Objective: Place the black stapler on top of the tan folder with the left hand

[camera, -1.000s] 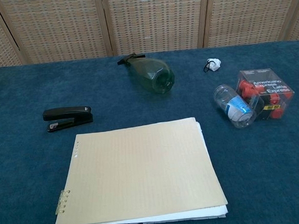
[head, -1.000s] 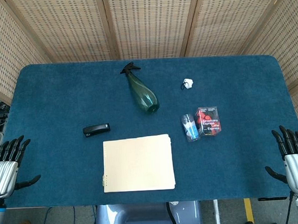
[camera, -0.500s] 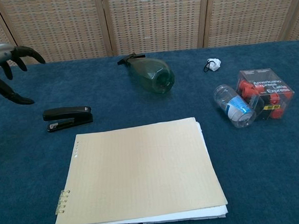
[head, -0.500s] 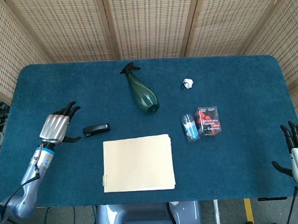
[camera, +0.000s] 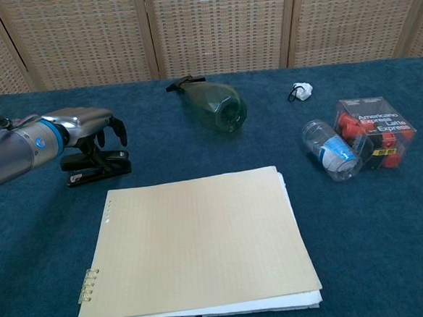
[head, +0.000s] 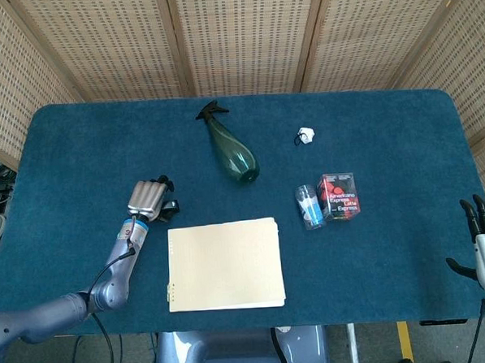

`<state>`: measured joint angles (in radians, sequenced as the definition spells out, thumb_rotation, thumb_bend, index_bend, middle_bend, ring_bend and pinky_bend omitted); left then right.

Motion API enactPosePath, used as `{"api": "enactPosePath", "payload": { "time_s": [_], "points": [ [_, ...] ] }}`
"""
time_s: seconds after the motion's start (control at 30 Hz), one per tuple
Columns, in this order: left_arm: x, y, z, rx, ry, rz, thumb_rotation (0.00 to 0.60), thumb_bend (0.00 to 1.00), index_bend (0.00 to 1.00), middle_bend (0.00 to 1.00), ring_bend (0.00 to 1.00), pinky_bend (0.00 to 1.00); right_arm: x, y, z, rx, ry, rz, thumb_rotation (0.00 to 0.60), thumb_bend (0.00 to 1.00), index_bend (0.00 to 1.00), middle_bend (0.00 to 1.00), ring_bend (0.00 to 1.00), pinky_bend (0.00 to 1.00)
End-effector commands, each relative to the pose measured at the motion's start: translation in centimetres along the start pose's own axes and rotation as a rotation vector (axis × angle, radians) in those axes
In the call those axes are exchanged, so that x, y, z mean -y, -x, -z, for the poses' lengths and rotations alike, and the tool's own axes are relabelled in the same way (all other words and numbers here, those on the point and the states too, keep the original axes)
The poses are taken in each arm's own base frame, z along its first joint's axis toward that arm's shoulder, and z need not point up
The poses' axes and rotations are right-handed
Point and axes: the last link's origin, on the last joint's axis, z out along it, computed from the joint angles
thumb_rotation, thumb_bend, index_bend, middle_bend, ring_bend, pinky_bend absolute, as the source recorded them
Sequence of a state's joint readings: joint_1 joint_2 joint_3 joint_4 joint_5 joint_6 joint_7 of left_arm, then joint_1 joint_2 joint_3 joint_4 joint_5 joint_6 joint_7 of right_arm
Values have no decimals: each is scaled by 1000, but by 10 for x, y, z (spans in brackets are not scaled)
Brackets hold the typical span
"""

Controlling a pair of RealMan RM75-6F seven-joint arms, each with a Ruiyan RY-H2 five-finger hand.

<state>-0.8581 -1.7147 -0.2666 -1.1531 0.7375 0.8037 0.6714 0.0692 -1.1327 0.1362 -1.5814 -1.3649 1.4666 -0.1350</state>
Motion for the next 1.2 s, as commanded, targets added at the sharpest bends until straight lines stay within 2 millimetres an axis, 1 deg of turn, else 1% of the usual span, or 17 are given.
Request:
{"api": "enactPosePath", "payload": {
  "time_s": [0.03, 0.2, 0.33, 0.63, 0.83, 0.97, 1.03, 1.1, 1.17, 1.2],
  "points": [
    [-6, 5, -4, 14, 0, 4, 600, 290, 349, 223, 339, 426, 0, 1, 0, 4, -1, 2, 600, 0, 0, 0, 0, 0],
    [-7, 9, -6, 13, -15, 1, 600, 290, 364, 236, 349, 442, -1, 2, -1, 8, 6, 5, 600, 0, 0, 0, 0, 0],
    [-9, 13, -4, 3, -29, 18, 600, 291, 402, 272, 384, 478, -1, 3, -2, 9, 8, 3, 600, 0, 0, 0, 0, 0],
    [-11, 20, -1, -17, -81, 60, 600, 292, 405, 275, 386, 492, -1, 3, -1, 13, 5, 0, 600, 0, 0, 0, 0, 0],
    [-10, 23, -2, -8, -97, 65, 600, 318, 411, 280, 392, 492, 0, 3, -1, 14, 1, -4, 600, 0, 0, 0, 0, 0],
    [-7, 25, -2, -4, -114, 74, 600, 361, 427, 296, 410, 519, -1, 3, -1, 14, 2, -1, 600, 0, 0, 0, 0, 0],
    [-7, 26, -2, 1, -119, 75, 600, 362, 430, 299, 414, 522, -1, 4, -1, 16, 3, 1, 600, 0, 0, 0, 0, 0],
    [-7, 28, -2, 8, -116, 71, 600, 367, 464, 337, 449, 546, -1, 4, -1, 17, 3, 3, 600, 0, 0, 0, 0, 0],
    [-8, 28, -1, 8, -113, 72, 600, 387, 572, 449, 538, 610, 0, 4, -1, 18, 2, 2, 600, 0, 0, 0, 0, 0],
    [-8, 28, -1, 3, -112, 72, 600, 394, 609, 485, 565, 630, 0, 4, -1, 18, 1, 2, 600, 0, 0, 0, 0, 0]
  ]
}}
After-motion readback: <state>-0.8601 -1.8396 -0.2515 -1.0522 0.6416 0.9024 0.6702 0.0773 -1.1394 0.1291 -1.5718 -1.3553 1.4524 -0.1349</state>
